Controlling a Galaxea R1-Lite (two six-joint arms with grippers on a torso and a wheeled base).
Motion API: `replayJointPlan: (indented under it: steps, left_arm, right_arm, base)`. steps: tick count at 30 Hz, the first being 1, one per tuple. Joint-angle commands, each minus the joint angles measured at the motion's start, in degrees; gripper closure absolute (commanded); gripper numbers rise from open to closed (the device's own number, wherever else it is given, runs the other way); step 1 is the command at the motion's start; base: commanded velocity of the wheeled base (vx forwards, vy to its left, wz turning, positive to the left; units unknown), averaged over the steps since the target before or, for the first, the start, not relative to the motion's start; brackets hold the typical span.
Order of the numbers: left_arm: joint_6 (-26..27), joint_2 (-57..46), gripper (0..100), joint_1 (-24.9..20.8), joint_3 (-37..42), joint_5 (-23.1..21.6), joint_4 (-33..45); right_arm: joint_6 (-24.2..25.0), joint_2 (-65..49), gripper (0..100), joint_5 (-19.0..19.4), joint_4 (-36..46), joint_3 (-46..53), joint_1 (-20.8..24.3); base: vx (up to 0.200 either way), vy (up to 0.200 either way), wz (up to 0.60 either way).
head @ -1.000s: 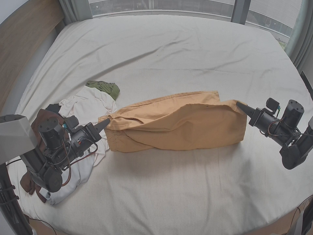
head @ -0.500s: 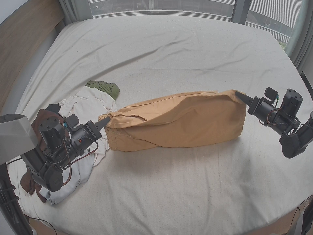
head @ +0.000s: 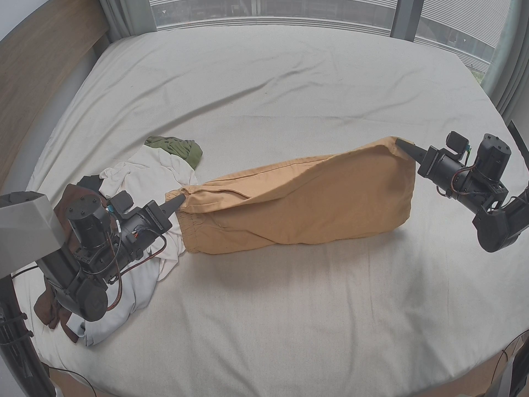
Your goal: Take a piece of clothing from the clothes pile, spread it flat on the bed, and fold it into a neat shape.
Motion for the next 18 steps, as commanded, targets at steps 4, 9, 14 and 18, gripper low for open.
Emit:
replayJointPlan:
  steps: [4, 9, 14, 18]
  left_arm:
    - [-0.1, 2.3, 100, 0.0, -1.9, 1.7, -0.1]
    - [-2.2, 2.3, 100, 0.0, -3.3, 2.9, 0.0]
    - [-3.9, 2.5, 100, 0.0, -4.9, 4.5, 0.8]
    - [-4.0, 3.4, 100, 0.0, -5.3, 4.8, 1.2]
  right_arm:
    - [0.0, 0.7, 100, 0.0, 2.5, -3.9, 0.1]
    - [0.0, 3.8, 100, 0.0, 3.7, -6.2, 0.1]
    - [0.0, 6.5, 100, 0.0, 3.7, -7.5, 0.0]
    - [0.1, 7.7, 100, 0.0, 3.5, -8.0, -0.1]
  base:
    - [0.0, 0.0, 0.0]
    - [0.0, 0.0, 0.0]
    - [0.0, 0.0, 0.0]
    - [0.0, 0.0, 0.0]
